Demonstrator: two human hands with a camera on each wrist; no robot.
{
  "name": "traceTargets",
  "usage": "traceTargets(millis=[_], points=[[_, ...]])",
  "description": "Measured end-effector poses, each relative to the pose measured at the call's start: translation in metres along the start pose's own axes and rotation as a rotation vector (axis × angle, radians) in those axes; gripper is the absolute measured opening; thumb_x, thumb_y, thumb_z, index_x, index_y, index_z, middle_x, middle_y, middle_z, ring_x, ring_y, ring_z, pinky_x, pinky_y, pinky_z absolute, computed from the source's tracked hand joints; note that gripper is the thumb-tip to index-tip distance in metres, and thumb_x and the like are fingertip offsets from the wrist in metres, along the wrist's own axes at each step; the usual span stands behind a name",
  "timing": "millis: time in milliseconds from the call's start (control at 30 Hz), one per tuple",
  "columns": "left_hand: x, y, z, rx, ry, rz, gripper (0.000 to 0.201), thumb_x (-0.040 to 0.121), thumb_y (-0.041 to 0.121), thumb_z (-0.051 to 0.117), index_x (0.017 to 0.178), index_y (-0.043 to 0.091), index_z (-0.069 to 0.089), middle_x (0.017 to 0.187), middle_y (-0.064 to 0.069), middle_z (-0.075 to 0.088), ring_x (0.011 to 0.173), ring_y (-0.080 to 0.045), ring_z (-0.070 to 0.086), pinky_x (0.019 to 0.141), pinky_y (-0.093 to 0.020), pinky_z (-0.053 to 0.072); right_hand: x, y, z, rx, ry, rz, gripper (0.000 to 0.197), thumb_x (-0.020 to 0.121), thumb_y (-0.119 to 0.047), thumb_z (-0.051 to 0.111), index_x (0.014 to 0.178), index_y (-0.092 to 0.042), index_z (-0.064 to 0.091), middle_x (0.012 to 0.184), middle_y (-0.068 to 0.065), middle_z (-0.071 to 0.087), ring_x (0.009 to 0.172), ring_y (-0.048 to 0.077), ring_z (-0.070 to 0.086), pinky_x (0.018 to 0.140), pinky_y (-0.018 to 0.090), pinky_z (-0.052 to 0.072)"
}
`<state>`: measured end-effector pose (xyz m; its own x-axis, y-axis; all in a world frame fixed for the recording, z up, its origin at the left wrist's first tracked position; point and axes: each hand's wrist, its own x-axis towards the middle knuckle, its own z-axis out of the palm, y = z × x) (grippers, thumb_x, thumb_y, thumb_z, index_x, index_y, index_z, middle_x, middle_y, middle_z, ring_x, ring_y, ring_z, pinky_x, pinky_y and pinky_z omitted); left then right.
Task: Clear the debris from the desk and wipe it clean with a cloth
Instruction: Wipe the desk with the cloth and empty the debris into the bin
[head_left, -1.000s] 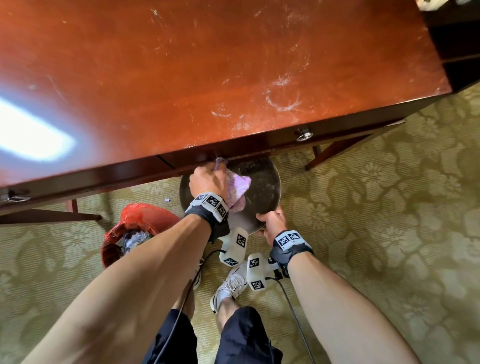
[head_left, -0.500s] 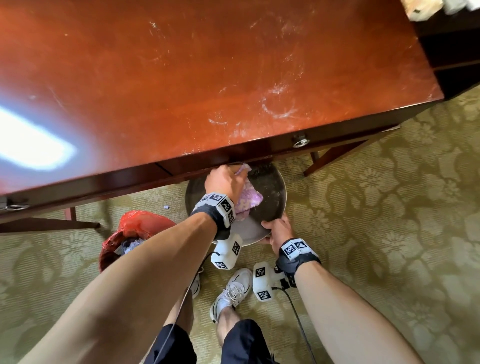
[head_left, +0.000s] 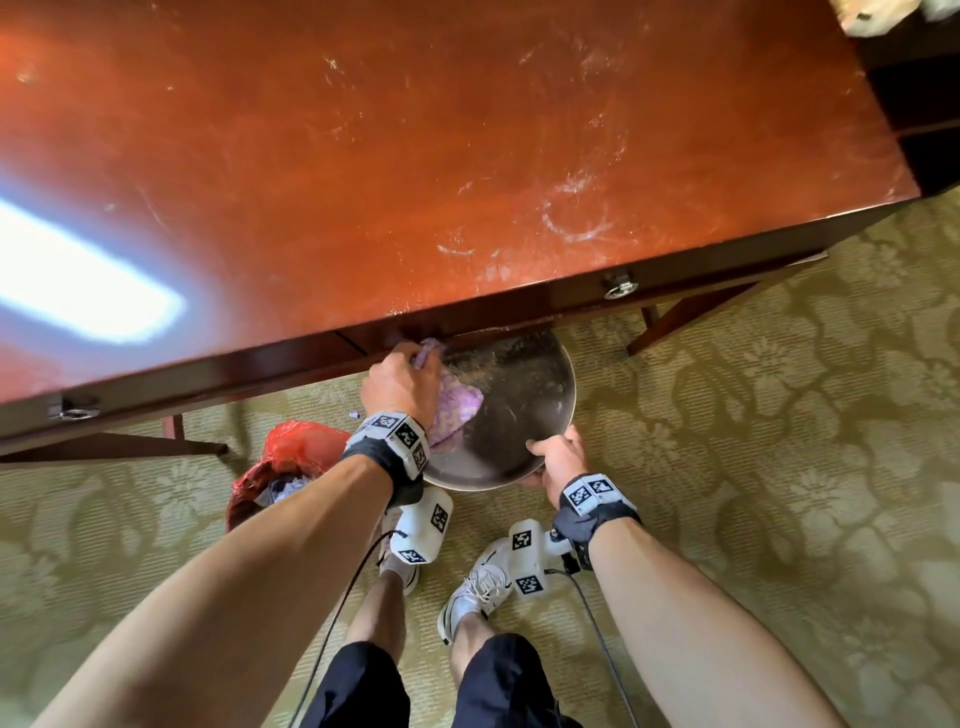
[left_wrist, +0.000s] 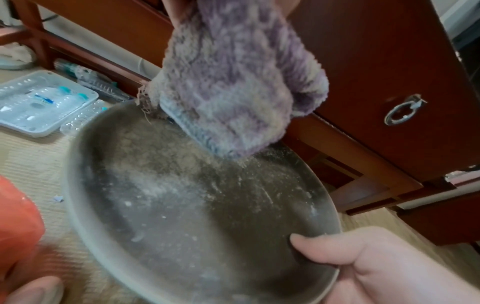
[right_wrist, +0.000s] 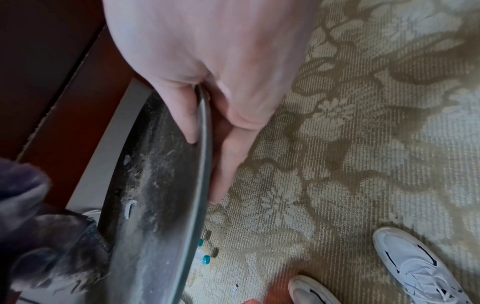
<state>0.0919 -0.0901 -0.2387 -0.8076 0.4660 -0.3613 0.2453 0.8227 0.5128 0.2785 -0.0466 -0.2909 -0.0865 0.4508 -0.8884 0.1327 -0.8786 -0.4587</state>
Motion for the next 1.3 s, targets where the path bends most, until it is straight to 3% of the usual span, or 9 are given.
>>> traceTargets(millis=[133, 400, 467, 567, 733, 867, 967, 1133, 1300], points=[[-0.003, 0.009, 0.015, -0.172, 0.003, -0.068, 0.031, 0.087, 0.046, 0.061, 0.091, 0.019, 0.075, 0.085, -0.018, 0.071, 0.083, -0.038, 0.065, 0.072, -0.032, 0.048, 0.000, -0.002, 0.001, 0.006, -0.011, 0.013, 0.044, 0.088, 0.014, 0.048, 0.117, -0.019, 0.046, 0.126, 0.016, 0.054, 0.104, 0.036, 0.055, 0.056, 0.040, 0.051], [-0.003, 0.023, 0.033, -0.344, 0.018, -0.172, 0.046, 0.082, 0.051, 0.064, 0.071, 0.007, 0.070, 0.074, -0.022, 0.067, 0.074, -0.042, 0.064, 0.058, -0.033, 0.045, 0.003, -0.002, -0.005, 0.050, 0.013, 0.023, 0.050, 0.086, 0.018, 0.045, 0.115, -0.023, 0.046, 0.122, 0.014, 0.055, 0.104, 0.037, 0.054, 0.059, 0.044, 0.051], [-0.003, 0.025, 0.034, -0.351, 0.003, -0.169, 0.040, 0.083, 0.048, 0.065, 0.075, 0.010, 0.074, 0.069, -0.018, 0.067, 0.074, -0.039, 0.064, 0.059, -0.029, 0.040, 0.002, -0.002, -0.006, 0.053, 0.015, 0.028, 0.051, 0.086, 0.017, 0.046, 0.117, -0.024, 0.045, 0.123, 0.014, 0.053, 0.108, 0.040, 0.054, 0.067, 0.052, 0.053], [-0.006, 0.036, 0.037, -0.321, -0.029, -0.154, 0.035, 0.085, 0.049, 0.064, 0.086, 0.016, 0.078, 0.076, -0.016, 0.070, 0.078, -0.036, 0.065, 0.066, -0.030, 0.046, 0.002, -0.003, -0.008, 0.066, 0.022, 0.045, 0.053, 0.087, 0.018, 0.046, 0.119, -0.024, 0.044, 0.120, 0.014, 0.051, 0.107, 0.041, 0.053, 0.076, 0.059, 0.051], [-0.010, 0.056, 0.050, -0.270, -0.061, -0.072, 0.034, 0.087, 0.047, 0.062, 0.079, 0.017, 0.076, 0.075, -0.017, 0.069, 0.078, -0.038, 0.064, 0.070, -0.035, 0.050, 0.003, -0.006, -0.013, 0.094, 0.047, 0.061, 0.066, 0.087, 0.018, 0.049, 0.136, -0.026, 0.044, 0.119, 0.013, 0.054, 0.103, 0.037, 0.055, 0.072, 0.055, 0.051], [-0.012, 0.070, 0.059, -0.221, -0.084, 0.012, 0.036, 0.089, 0.048, 0.060, 0.080, 0.018, 0.076, 0.073, -0.016, 0.068, 0.077, -0.038, 0.062, 0.073, -0.038, 0.052, 0.002, -0.012, -0.020, 0.111, 0.057, 0.039, 0.063, 0.088, 0.018, 0.048, 0.129, -0.029, 0.047, 0.120, 0.012, 0.055, 0.108, 0.037, 0.055, 0.073, 0.055, 0.050], [-0.013, 0.079, 0.067, -0.206, -0.094, 0.038, 0.035, 0.089, 0.049, 0.059, 0.083, 0.020, 0.077, 0.074, -0.016, 0.068, 0.077, -0.038, 0.061, 0.074, -0.038, 0.052, 0.002, -0.017, -0.027, 0.110, 0.059, 0.030, 0.059, 0.088, 0.018, 0.047, 0.120, -0.031, 0.047, 0.125, 0.013, 0.058, 0.112, 0.037, 0.056, 0.063, 0.048, 0.050], [-0.016, 0.093, 0.078, -0.173, -0.106, 0.084, 0.036, 0.089, 0.048, 0.059, 0.078, 0.018, 0.074, 0.072, -0.016, 0.066, 0.075, -0.039, 0.060, 0.069, -0.036, 0.049, 0.009, -0.023, -0.040, 0.131, 0.068, 0.019, 0.061, 0.088, 0.017, 0.046, 0.136, -0.021, 0.048, 0.129, 0.014, 0.059, 0.111, 0.037, 0.058, 0.059, 0.043, 0.050], [-0.015, 0.106, 0.083, -0.066, -0.212, 0.200, 0.027, 0.090, 0.049, 0.056, 0.097, 0.033, 0.077, 0.093, -0.006, 0.075, 0.093, -0.032, 0.065, 0.082, -0.030, 0.051, 0.018, -0.023, -0.053, 0.134, 0.077, -0.003, 0.065, 0.087, 0.018, 0.047, 0.136, -0.025, 0.047, 0.121, 0.007, 0.060, 0.105, 0.033, 0.058, 0.079, 0.059, 0.051]])
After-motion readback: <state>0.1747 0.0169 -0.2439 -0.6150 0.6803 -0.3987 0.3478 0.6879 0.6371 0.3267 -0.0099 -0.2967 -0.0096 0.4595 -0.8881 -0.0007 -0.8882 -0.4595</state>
